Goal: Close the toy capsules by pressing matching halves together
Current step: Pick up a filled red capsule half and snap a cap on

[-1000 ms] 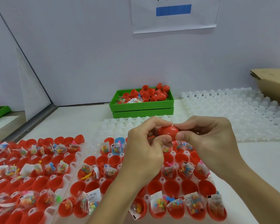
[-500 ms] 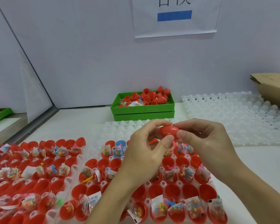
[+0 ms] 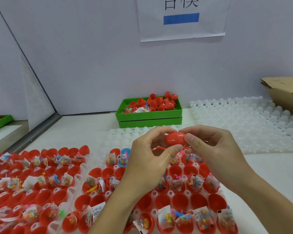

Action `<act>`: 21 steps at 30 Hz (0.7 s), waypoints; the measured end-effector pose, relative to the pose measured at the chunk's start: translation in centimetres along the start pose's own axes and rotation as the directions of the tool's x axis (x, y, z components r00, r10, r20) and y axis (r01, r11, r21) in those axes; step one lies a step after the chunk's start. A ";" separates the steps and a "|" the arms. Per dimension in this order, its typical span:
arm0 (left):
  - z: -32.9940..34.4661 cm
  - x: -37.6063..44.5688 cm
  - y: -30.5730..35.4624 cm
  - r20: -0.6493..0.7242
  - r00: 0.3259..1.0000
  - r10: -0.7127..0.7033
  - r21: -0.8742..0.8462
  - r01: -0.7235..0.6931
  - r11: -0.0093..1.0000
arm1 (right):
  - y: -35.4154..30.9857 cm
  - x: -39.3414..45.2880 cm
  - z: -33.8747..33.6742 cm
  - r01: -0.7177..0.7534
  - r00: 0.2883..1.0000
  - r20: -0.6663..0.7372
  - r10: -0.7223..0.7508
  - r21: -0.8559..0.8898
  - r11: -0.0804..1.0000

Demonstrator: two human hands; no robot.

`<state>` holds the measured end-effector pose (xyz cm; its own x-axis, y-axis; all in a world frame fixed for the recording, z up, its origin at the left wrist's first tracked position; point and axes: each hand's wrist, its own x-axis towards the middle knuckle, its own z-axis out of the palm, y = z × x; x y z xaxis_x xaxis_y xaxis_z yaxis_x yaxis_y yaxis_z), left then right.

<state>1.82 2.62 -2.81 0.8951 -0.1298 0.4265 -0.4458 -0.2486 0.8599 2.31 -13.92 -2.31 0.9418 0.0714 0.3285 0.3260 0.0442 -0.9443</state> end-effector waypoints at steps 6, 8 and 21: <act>0.7 -0.4 -0.3 -0.038 0.999 0.030 0.036 -0.029 0.999 | 0.5 -0.2 0.4 0.002 0.998 -0.055 -0.006 -0.075 0.997; 0.8 -0.4 -0.4 -0.036 0.999 0.040 0.056 -0.038 0.998 | 0.5 -0.3 0.6 0.000 0.998 -0.057 -0.004 -0.082 0.997; 0.4 -0.4 0.0 0.005 0.994 0.109 0.269 -0.106 0.957 | 0.4 -0.2 0.7 -0.008 0.999 -0.050 0.002 -0.122 0.992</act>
<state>1.49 2.28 -3.13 0.8412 -0.1604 0.5164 -0.5231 -0.4827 0.7023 2.22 -13.18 -2.76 0.9452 0.0217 0.3257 0.3264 -0.0785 -0.9420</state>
